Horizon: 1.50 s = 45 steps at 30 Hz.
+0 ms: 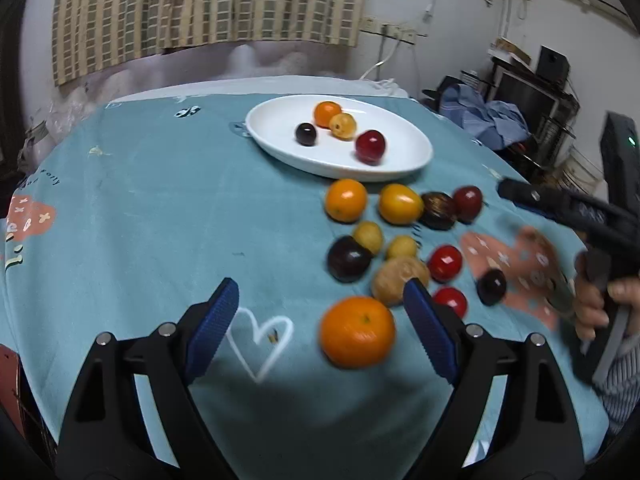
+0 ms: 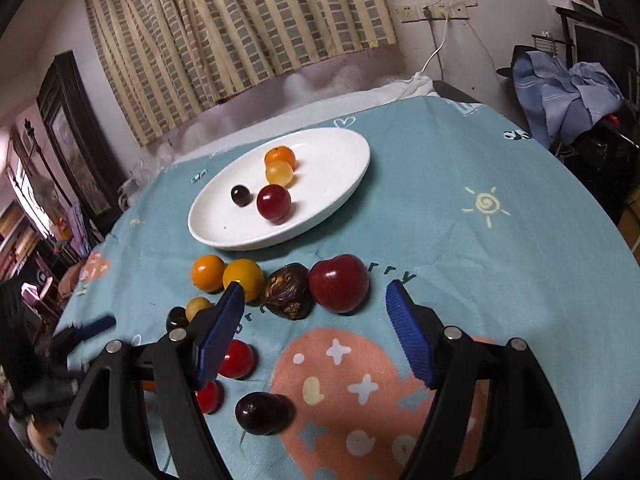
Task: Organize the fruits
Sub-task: 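Lower both fruits onto the white plate and open both tools, then grasp a tangerine with the left tool while the right grasps a red plum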
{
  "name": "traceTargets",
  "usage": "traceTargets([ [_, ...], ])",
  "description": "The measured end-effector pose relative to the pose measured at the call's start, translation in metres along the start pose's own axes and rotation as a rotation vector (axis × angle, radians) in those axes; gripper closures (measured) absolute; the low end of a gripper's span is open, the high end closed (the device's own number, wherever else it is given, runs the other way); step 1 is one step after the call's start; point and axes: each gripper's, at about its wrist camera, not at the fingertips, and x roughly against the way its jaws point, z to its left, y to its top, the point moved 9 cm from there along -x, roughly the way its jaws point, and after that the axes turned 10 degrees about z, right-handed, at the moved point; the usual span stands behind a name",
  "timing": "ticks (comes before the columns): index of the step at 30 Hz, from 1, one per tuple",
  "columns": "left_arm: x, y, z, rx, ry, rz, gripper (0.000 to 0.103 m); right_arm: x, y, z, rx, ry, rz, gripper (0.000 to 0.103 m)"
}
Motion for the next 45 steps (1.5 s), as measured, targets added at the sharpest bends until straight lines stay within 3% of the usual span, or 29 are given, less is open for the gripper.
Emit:
traceTargets([
  [3, 0.002, -0.004, -0.005, -0.022, -0.013, 0.001, 0.015, -0.001, -0.001, -0.009, -0.037, 0.002, 0.008, 0.03],
  [9, -0.021, -0.013, -0.022, -0.092, -0.033, 0.107, 0.015, -0.01, -0.003, -0.012, -0.057, 0.001, 0.054, 0.03],
  [20, -0.038, -0.02, -0.018, -0.05, -0.046, 0.191, 0.021, -0.015, -0.005, -0.011, -0.037, -0.017, 0.073, 0.03],
  [26, -0.044, -0.016, -0.019, -0.085, 0.02, 0.179, 0.028, -0.023, -0.01, -0.007, -0.004, -0.039, 0.102, 0.03],
  [29, -0.044, -0.012, -0.017, -0.088, 0.036, 0.166, 0.041, -0.025, -0.01, -0.008, -0.006, -0.047, 0.106, 0.03],
  [30, -0.042, -0.012, -0.017, -0.085, 0.024, 0.16, 0.053, -0.025, -0.01, -0.009, -0.008, -0.047, 0.106, 0.03],
  [31, -0.041, -0.011, -0.018, -0.086, 0.003, 0.153, 0.058, -0.025, -0.01, -0.009, -0.011, -0.047, 0.106, 0.03],
  [35, -0.041, -0.009, -0.015, -0.074, 0.006, 0.145, 0.058, -0.024, -0.01, -0.009, -0.009, -0.043, 0.105, 0.03],
  [41, -0.033, -0.002, 0.015, 0.056, 0.0, 0.105, 0.059, -0.027, -0.011, -0.012, 0.012, -0.068, 0.117, 0.03],
  [45, -0.033, -0.001, 0.022, 0.085, 0.003, 0.102, 0.059, -0.029, -0.013, -0.013, 0.039, -0.09, 0.12, 0.03],
])
